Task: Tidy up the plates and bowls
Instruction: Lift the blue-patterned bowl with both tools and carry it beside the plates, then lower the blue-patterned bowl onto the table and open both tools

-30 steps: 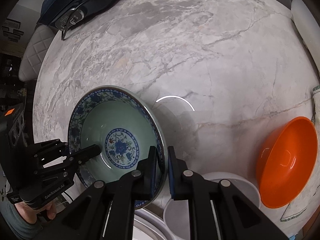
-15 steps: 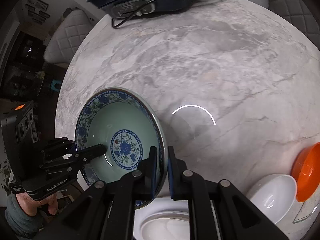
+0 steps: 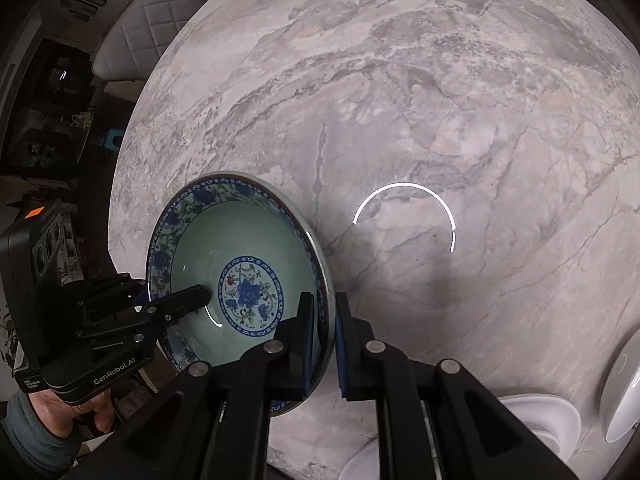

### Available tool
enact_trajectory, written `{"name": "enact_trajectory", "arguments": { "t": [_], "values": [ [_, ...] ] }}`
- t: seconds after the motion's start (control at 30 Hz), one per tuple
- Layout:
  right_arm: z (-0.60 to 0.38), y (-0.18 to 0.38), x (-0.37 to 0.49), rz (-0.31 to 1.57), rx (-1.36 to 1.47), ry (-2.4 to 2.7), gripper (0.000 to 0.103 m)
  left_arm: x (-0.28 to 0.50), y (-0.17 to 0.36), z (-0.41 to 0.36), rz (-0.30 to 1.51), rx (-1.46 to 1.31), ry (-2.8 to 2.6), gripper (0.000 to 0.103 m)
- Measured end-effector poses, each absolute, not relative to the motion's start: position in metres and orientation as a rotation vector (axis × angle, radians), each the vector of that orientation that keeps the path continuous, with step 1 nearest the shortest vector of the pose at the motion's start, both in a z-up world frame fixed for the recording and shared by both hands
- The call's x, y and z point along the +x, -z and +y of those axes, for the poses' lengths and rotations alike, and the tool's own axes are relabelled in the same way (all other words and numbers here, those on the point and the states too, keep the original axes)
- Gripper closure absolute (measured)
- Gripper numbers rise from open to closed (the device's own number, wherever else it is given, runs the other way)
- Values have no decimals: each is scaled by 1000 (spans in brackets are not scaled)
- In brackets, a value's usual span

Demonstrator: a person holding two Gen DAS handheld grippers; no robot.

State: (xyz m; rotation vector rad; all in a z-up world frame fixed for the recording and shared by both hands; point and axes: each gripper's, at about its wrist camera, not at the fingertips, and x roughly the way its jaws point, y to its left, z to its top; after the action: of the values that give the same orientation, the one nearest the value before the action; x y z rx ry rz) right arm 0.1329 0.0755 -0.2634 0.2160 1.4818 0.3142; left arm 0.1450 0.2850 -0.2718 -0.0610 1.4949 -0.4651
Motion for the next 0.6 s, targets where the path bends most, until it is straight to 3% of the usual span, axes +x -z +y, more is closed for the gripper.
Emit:
{"name": "enact_trajectory", "arguments": {
  "t": [0.27,0.4,0.43,0.47,0.5,0.53,0.6],
  "values": [
    [78,269,128,1466,241,-279,91,150,283,289,1501,-71,487,87],
    [75,262,124,1433,257,-266,86,148,272,299,1498,-106,475,83],
    [74,255,120,1411,263,-266,72,145,264,304,1483,-119,471,75],
    [72,247,115,1381,267,-262,63,143,255,307,1467,-124,464,53],
    [68,238,107,1344,269,-260,43,141,245,309,1444,-122,457,38],
    [64,228,97,1305,274,-260,31,139,236,309,1420,-121,460,18],
    [54,212,74,1233,303,-278,28,138,219,304,1383,-127,486,15]
  ]
}}
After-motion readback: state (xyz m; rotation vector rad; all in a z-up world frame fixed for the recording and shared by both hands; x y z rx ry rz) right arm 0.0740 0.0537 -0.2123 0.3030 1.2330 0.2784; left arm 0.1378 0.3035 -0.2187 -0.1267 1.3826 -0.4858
